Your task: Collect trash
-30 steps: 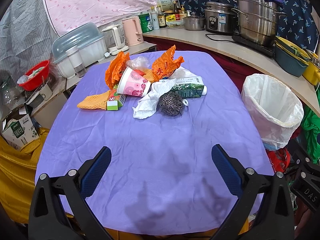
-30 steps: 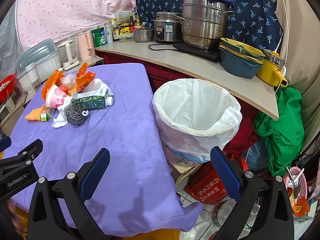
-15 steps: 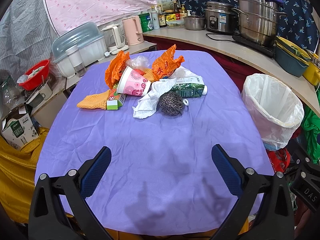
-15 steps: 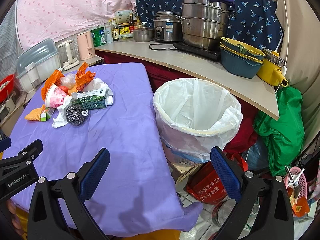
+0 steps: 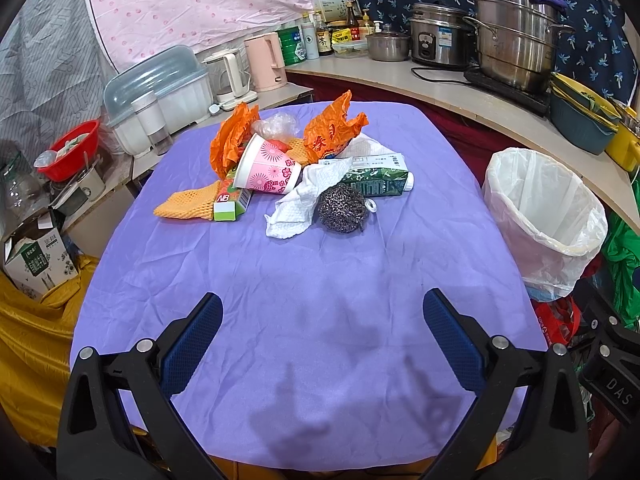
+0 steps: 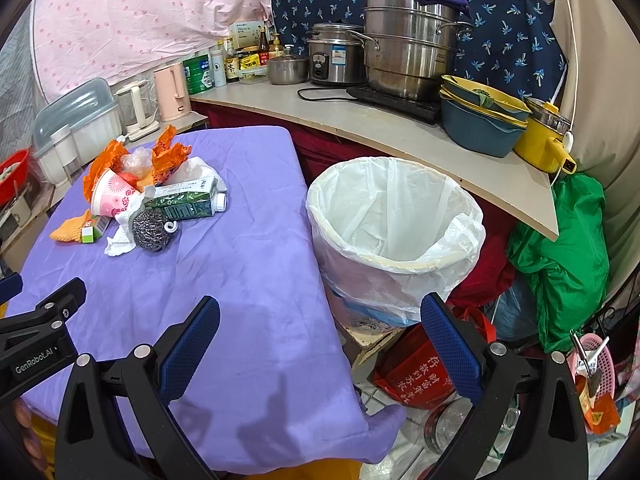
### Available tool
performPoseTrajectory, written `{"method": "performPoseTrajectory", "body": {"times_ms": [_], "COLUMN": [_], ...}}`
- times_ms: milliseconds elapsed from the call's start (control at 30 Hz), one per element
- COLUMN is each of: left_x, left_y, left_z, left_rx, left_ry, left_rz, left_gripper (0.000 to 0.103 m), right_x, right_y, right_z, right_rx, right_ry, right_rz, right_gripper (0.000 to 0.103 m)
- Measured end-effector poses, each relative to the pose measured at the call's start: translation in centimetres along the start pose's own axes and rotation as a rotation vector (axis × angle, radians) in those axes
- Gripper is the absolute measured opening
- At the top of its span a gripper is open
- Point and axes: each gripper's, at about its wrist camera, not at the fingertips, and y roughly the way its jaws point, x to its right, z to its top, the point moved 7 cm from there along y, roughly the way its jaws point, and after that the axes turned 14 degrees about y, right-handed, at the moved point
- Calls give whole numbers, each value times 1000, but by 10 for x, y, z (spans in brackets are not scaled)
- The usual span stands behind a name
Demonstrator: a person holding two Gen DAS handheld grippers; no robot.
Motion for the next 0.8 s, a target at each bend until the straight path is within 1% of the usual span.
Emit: {"method": "performPoseTrajectory", "body": {"times_ms": [400, 667, 800], "left_x": [2, -3, -9], "left_y": [1, 12, 23], "left_z": [4, 11, 14], "left_rx": [1, 4, 6], "left_ry": [0, -11, -11], "left_rz": [-9, -36, -38], "left_gripper": [96, 96, 96], "right_x": [-2, -2, -5], "right_y": [3, 11, 23], "right_z": [0, 2, 2], "right_rx": [-3, -10, -25], "right_ry": [-1, 4, 7], "right_rz": [-1, -15, -27], "right_gripper": [96, 96, 96]}}
